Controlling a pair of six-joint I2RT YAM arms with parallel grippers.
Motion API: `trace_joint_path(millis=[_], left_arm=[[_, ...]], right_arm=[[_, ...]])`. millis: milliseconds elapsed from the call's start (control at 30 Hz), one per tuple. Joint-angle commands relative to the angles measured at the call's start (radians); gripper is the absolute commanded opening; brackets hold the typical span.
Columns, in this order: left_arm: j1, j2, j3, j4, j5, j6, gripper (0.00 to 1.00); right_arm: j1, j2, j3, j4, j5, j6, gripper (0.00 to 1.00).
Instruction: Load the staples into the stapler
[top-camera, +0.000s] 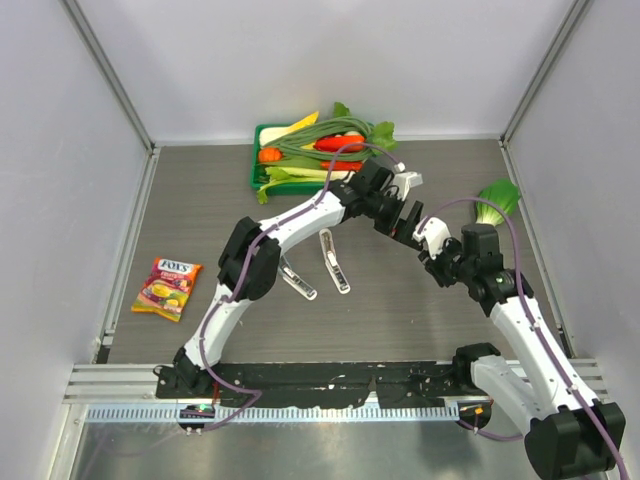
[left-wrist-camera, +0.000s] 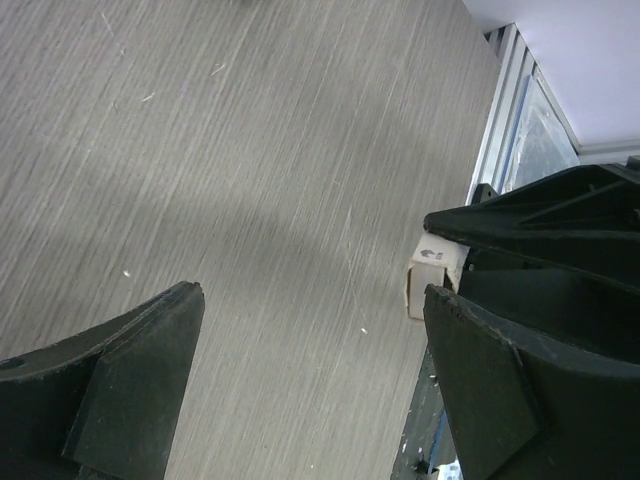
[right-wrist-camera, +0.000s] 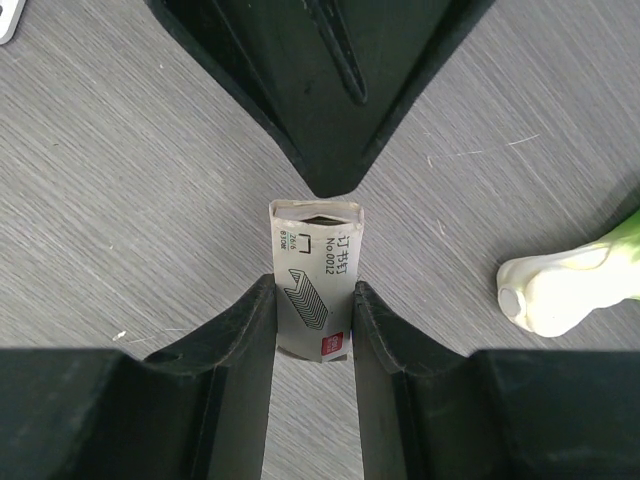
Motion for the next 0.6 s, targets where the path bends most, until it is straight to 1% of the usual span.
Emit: trace_joint_path(millis=[0,567], left_arm=[[-0.006,-0.005,0.040,0.011,0.038,-0.009,0.95],[-0.026,0.030,0.028,-0.012,0.039,0.022,0.93]], right_arm=[[-0.003,-0.010,-0.018,0.062,-0.031,0.000,0.38],[-0.003,-0.023,-0.038,0.096,-0.040,0.013,0.37]])
